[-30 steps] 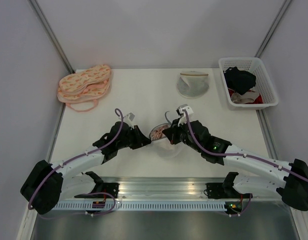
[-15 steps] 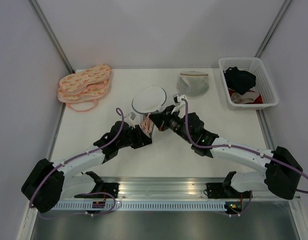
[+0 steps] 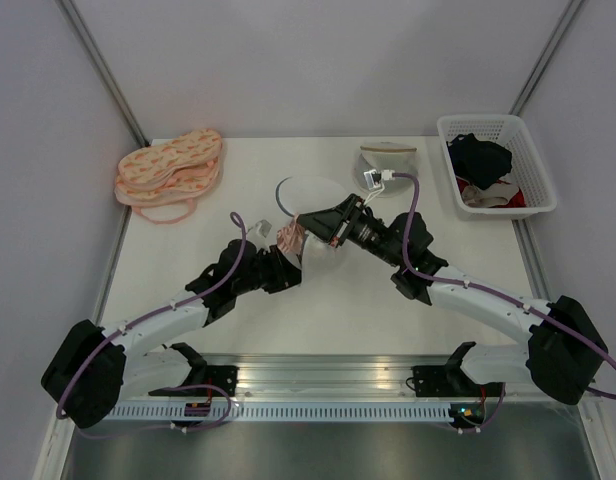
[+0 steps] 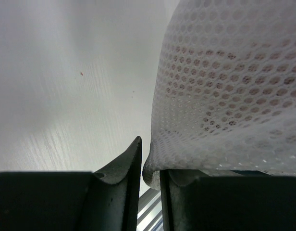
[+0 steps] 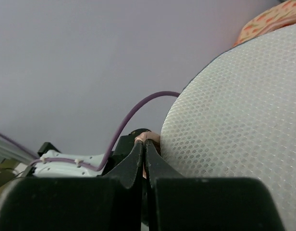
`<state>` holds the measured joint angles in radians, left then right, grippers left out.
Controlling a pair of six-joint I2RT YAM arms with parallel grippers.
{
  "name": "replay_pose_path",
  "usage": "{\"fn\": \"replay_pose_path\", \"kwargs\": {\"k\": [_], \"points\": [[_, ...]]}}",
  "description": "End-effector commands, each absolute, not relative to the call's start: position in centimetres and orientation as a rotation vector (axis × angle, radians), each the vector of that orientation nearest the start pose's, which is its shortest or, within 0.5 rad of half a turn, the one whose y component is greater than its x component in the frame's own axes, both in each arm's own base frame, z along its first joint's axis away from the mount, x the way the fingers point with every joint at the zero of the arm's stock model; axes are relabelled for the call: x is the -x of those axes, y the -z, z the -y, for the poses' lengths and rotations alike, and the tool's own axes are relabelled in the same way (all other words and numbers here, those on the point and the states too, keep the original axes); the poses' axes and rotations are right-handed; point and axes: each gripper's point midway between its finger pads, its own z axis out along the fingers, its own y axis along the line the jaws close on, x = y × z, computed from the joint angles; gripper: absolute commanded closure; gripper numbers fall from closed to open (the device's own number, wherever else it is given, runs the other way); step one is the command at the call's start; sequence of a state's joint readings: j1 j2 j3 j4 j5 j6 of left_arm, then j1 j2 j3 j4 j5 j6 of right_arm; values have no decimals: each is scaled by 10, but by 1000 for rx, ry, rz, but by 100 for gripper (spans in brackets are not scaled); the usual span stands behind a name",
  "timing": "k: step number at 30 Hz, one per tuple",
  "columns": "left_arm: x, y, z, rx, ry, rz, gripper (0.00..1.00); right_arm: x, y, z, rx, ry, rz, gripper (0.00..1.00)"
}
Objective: Unzip the laundry bag and remove the bra
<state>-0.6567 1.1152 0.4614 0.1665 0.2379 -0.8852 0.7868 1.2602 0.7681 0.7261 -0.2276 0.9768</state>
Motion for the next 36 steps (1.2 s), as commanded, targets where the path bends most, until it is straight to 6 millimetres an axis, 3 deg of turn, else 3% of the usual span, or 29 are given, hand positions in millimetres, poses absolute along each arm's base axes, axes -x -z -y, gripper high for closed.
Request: {"fn": "replay_pose_path", "kwargs": {"k": [1, 7, 13, 16, 17, 19, 20, 22, 23, 24, 29, 36], "points": [[-218, -110, 253, 95, 1081, -2296, 76, -198, -415, -338, 206, -1917, -1337, 100], [-228, -119, 246, 92, 1023, -2278, 75, -148, -371, -344, 537, -2022, -1494, 100], [-250, -125, 247, 85, 967, -2286, 72, -98, -364, -330, 827, -2068, -1431, 100], [-261, -123, 250, 100, 960, -2301, 66, -86, -354, -327, 909, -2050, -1469, 100], [-265, -124, 251, 103, 961, -2301, 59, -90, -338, -329, 918, -2003, -1539, 100], [-269, -131, 250, 116, 977, -2288, 46, -99, -336, -330, 917, -1880, -1592, 99], [-271, -139, 250, 120, 989, -2265, 30, -116, -299, -329, 901, -1698, -1753, 100], [-269, -144, 246, 131, 980, -2258, 15, -126, -297, -325, 886, -1580, -1782, 100], [-268, -147, 245, 135, 980, -2253, 2, -130, -280, -319, 883, -1510, -1862, 100], [-267, -156, 242, 136, 979, -2223, 0, -131, -278, -318, 887, -1487, -1873, 100], [-260, -162, 229, 156, 937, -2213, 0, -138, -273, -310, 869, -1378, -1934, 100], [-247, -162, 204, 214, 849, -2206, 0, -179, -248, -283, 740, -1009, -2059, 100]]}}
